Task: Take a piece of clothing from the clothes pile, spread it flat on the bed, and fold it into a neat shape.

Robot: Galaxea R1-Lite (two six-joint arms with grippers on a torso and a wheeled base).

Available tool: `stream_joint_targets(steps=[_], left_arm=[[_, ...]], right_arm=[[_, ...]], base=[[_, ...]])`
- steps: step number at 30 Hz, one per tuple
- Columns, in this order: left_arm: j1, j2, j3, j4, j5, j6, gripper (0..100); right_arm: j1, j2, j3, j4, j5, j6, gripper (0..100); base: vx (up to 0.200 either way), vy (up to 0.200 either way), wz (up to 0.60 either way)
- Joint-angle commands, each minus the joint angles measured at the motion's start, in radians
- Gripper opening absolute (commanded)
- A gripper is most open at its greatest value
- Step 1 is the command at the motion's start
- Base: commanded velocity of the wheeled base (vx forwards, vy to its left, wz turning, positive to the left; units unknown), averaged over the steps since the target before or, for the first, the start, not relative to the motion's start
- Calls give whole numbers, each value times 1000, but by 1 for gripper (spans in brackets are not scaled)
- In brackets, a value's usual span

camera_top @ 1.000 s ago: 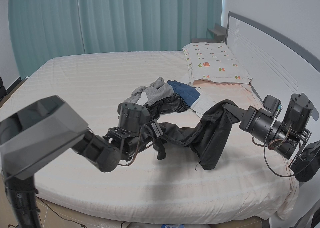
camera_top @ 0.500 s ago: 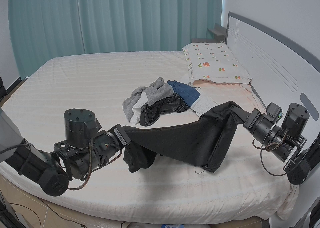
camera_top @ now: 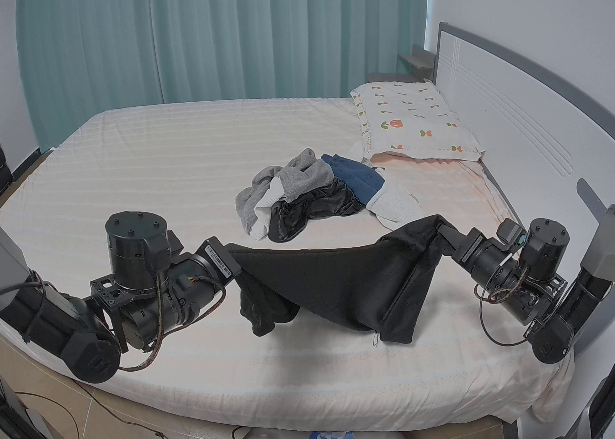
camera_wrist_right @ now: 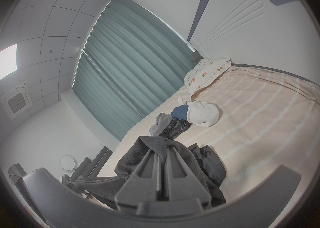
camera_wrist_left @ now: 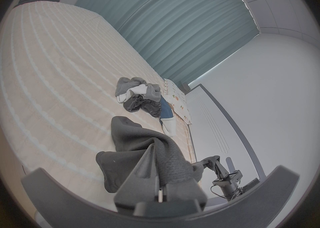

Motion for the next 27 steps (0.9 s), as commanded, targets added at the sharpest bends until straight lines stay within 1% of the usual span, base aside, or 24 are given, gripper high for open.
stream_joint_targets(steps=[1,4,16,23,26,27], left_arm=[[-2,-1,6,-1,0,-1,0],[-3,1,8,-1,-2,-1,0],[9,4,9,-3,1,-1,0],[17,-1,3,-6,10,1,0],[17,-1,2,-6,12,1,0],[17,-10,2,-6,12,1,0]], right_arm=[[8,-5,13,-2,0,0,0],[11,-8,13,-2,0,0,0],[12,-6,19,0,0,-1,0],[12,-6,16,0,-3,-1,0],[14,-8,13,0,-16,-4,0],[23,-8,5,0,-42,-8,0]], base=[[-200,0,0],[-200,0,0],[0,0,0],[0,200,0],[0,200,0],[0,200,0]])
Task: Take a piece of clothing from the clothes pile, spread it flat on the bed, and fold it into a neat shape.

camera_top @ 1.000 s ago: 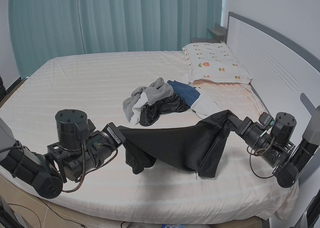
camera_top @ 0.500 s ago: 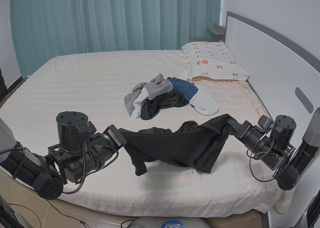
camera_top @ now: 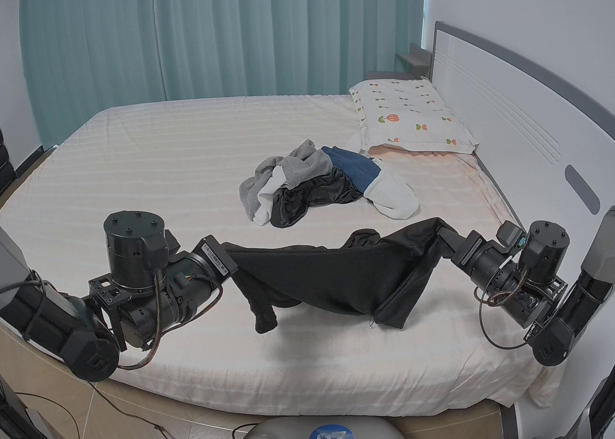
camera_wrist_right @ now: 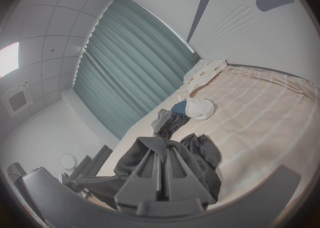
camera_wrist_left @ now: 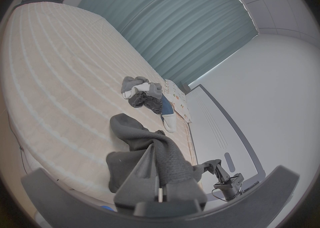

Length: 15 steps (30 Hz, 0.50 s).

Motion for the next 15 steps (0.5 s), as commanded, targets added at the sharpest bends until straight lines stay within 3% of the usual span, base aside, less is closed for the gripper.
stream_joint_targets(steps=[1,4,15], left_arm=[[0,-11,-1,0,1,0,0],[0,-34,2,0,1,0,0],[1,-55,6,0,31,3,0]], right_arm=[[10,-2,-9,0,-25,-3,0],[41,-4,-21,0,-77,-12,0],[45,-2,-56,-29,-110,-32,0]], base=[[0,200,0],[0,200,0],[0,200,0]])
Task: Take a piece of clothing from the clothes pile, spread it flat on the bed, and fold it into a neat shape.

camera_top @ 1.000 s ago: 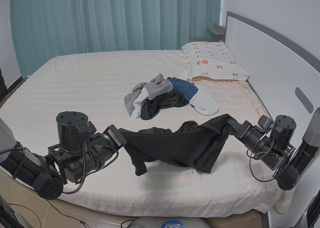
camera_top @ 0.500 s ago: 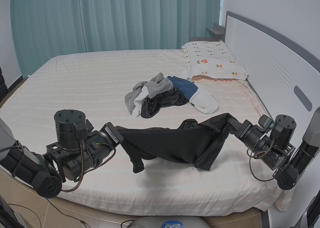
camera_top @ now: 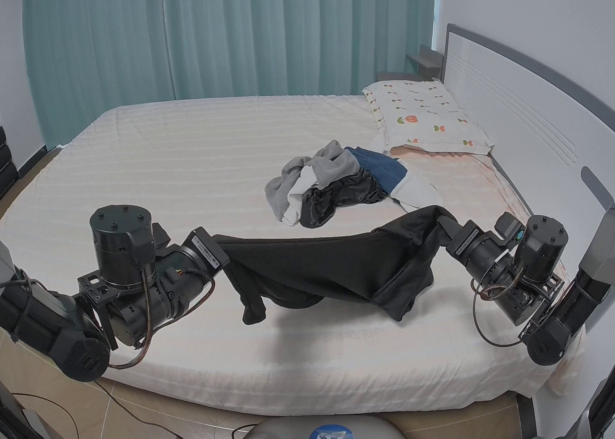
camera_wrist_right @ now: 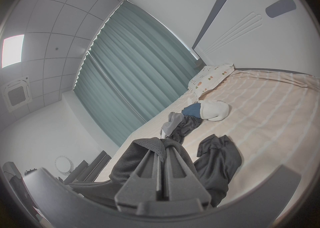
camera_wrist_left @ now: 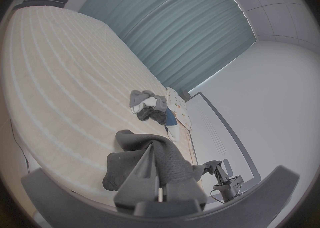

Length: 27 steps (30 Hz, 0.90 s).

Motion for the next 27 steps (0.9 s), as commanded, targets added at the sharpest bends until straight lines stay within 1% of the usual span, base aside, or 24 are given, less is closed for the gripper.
stream_joint_targets(steps=[1,6,9,13,15,17,20,23,27], left_arm=[[0,-13,0,0,8,0,0],[3,-50,11,4,11,0,0],[20,-76,26,7,11,0,0],[38,-87,33,12,11,-2,0],[40,-87,37,10,11,0,0],[47,-87,42,9,8,-2,0],[60,-90,40,4,6,-2,0],[64,-84,45,6,3,-3,0],[66,-82,46,6,9,-3,0]], right_arm=[[1,1,-21,-8,1,-1,0],[6,2,-47,-8,-1,-1,0],[12,-5,-60,-5,16,-5,0],[33,-5,-148,51,16,-44,0],[44,-10,-165,84,18,-50,0],[55,-10,-165,79,18,-50,0],[50,-8,-156,76,15,-42,0],[50,10,-120,68,21,16,0],[47,35,-126,67,21,24,0]], base=[[0,200,0],[0,200,0],[0,200,0],[0,200,0],[0,200,0],[0,200,0],[0,200,0],[0,200,0],[0,200,0]])
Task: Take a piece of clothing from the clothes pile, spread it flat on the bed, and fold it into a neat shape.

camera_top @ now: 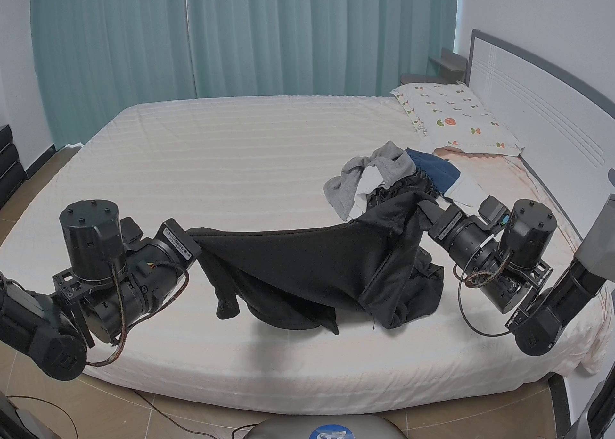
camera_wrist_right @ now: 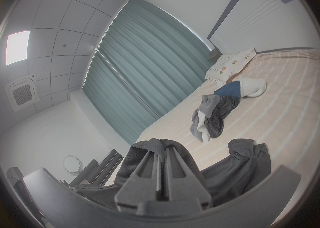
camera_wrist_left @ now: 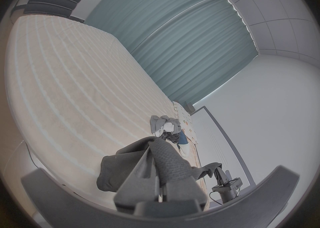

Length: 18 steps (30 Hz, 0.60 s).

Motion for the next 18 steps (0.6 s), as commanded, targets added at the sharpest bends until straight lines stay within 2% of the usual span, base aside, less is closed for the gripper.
stream_joint_targets(steps=[1,18], left_arm=[[3,2,12,1,0,0,0],[9,-3,16,0,2,3,0]], right_arm=[[-15,23,7,-5,3,3,0],[-12,-6,22,-26,0,3,0]], base=[[0,200,0],[0,200,0]])
